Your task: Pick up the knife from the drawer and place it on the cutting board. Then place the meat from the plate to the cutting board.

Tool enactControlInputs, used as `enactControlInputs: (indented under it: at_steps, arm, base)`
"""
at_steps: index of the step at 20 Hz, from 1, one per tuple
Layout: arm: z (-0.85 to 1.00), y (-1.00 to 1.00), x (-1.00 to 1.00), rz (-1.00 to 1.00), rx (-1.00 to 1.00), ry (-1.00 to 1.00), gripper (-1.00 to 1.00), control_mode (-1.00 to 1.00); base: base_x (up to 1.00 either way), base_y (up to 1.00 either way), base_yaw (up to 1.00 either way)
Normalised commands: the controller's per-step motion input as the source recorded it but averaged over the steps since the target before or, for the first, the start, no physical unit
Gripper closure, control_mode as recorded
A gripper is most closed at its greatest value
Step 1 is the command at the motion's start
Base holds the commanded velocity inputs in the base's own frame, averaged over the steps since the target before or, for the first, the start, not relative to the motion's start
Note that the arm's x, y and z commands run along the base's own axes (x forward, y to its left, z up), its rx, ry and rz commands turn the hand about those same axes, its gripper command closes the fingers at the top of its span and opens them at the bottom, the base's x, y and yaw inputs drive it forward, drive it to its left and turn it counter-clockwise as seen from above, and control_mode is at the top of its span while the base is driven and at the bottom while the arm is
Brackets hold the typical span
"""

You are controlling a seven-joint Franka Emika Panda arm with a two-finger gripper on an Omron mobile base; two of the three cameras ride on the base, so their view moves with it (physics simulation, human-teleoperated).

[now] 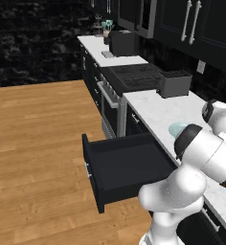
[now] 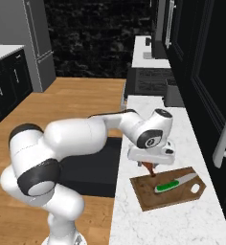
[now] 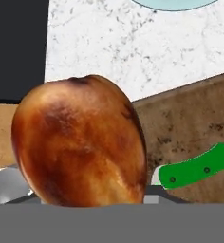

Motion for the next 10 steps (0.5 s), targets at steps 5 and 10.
enactControlInputs:
  at_steps: [5,10]
  arm:
    - [0.00,0.06,0.01,-0.94,0.00,0.29,1.00,-1.00]
    - [-0.27,-0.06,0.38,-0.84,-0.01,0.25,1.00,-1.00]
  base:
    - [0.00,0.00,0.00]
    - [0.00,0.00,0.00]
